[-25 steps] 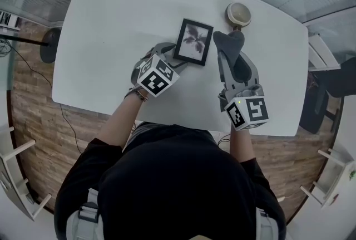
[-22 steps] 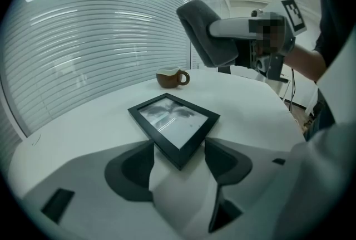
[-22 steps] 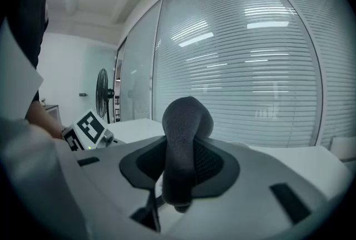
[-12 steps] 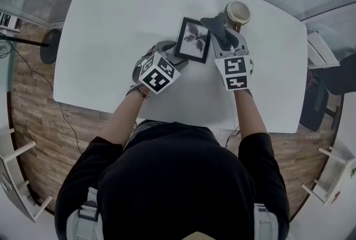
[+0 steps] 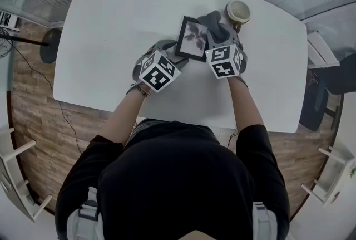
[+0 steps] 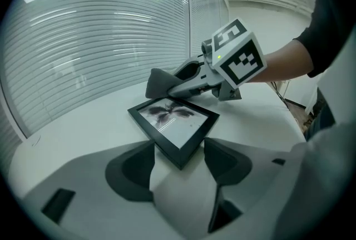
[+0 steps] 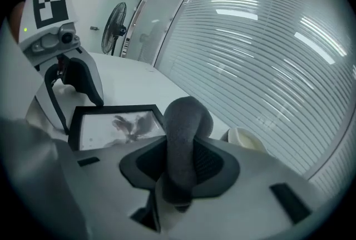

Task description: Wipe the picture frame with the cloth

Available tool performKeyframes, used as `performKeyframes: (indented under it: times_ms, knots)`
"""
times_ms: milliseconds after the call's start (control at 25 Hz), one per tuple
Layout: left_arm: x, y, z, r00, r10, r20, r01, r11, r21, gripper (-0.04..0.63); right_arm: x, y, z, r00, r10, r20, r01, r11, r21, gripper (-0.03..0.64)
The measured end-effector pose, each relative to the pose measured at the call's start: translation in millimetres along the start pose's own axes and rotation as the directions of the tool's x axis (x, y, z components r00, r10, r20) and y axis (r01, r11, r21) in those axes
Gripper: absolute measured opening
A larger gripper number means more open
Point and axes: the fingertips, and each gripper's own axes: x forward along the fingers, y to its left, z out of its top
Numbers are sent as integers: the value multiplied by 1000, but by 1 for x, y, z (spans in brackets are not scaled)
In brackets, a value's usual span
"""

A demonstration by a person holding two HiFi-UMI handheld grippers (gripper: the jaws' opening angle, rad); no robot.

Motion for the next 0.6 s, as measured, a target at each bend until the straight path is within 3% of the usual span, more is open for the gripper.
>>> performKeyframes:
  times_ms: [240, 600]
  knots:
    - [0, 0, -1, 1000, -1, -1, 1, 1000, -1, 293, 1, 6, -2, 1000, -18, 18, 19, 998, -53, 117]
    - [-1, 0, -1, 1000, -3, -3, 3, 1000, -5, 291, -7, 14, -2, 1000, 1, 28, 0, 999, -45, 115]
